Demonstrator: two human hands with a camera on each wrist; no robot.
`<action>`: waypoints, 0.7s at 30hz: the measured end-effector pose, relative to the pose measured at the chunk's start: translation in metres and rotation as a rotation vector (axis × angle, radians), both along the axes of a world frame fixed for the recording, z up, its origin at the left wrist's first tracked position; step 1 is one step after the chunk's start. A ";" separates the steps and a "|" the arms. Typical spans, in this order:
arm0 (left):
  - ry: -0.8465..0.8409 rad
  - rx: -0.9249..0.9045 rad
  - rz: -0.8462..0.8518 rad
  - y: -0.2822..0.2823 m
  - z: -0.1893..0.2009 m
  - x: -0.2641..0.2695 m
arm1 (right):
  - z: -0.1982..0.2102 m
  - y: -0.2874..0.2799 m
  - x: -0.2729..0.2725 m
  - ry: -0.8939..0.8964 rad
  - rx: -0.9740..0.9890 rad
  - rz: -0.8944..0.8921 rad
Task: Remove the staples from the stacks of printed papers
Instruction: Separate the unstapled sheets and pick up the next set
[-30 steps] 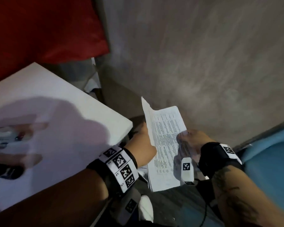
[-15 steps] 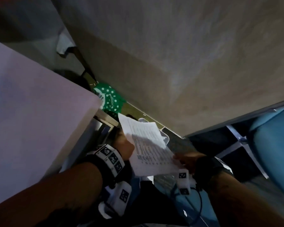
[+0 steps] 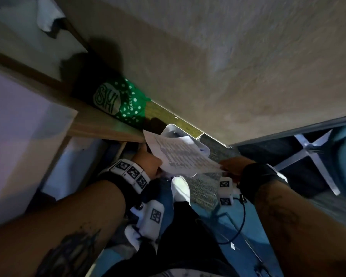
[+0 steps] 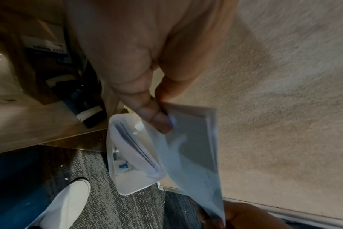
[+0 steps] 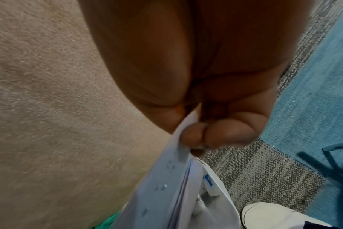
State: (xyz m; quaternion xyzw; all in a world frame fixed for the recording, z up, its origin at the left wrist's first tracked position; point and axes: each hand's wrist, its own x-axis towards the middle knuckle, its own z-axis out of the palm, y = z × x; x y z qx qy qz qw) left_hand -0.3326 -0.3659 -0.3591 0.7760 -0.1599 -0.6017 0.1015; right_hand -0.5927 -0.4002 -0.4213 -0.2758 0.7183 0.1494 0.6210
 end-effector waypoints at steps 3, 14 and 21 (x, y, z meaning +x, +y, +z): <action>0.137 0.014 0.145 -0.004 -0.007 -0.008 | 0.001 -0.013 0.003 -0.003 -0.005 0.010; 0.259 0.063 0.268 -0.009 -0.005 -0.028 | -0.002 -0.011 -0.007 0.101 0.001 -0.187; 0.182 0.056 0.171 -0.014 -0.010 -0.020 | 0.002 -0.007 0.018 0.038 -0.020 -0.586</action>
